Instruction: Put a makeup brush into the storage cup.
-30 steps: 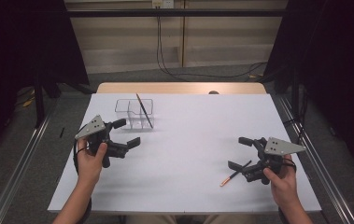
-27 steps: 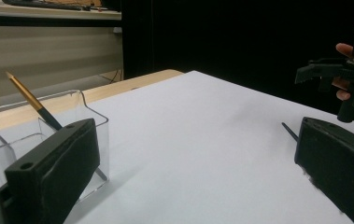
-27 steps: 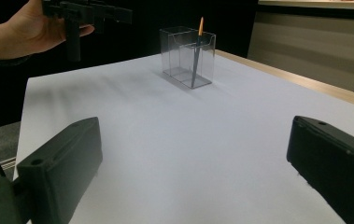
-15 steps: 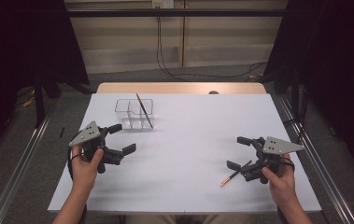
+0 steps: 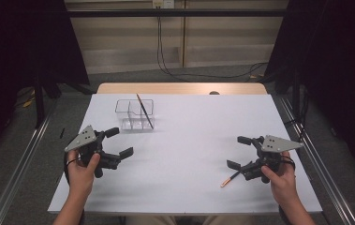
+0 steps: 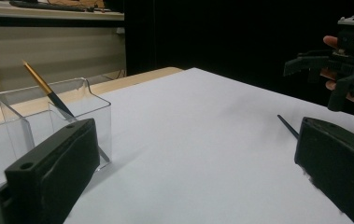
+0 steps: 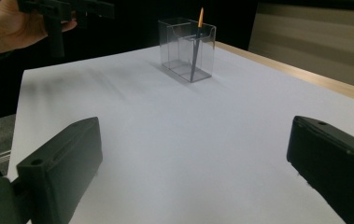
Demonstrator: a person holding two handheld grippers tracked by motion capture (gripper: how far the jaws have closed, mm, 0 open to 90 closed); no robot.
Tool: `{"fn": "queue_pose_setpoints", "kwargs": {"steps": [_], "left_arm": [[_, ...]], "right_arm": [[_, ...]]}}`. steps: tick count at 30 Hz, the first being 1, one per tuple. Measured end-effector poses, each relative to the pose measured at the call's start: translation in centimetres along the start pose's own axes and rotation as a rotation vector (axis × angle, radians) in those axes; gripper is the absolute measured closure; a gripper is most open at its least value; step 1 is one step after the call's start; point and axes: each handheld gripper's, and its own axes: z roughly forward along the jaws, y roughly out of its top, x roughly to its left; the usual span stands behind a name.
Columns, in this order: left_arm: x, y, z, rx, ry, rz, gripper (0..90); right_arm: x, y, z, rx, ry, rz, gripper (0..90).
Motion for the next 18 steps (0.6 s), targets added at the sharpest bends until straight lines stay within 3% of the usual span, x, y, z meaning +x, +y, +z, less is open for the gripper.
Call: {"fn": "queue_pose_setpoints", "kwargs": {"steps": [15,18], "left_arm": [[0.11,-0.04,-0.77,0.003,0.014,0.006,0.0],[0.10,-0.09,-0.68,0.004,0.011,0.003,0.0]], "right_arm": [[-0.58,-0.18,-0.80,0.013,-0.018,0.010,2.8],[-0.91,-0.14,-0.84,0.046,-0.022,0.021,2.6]]}}
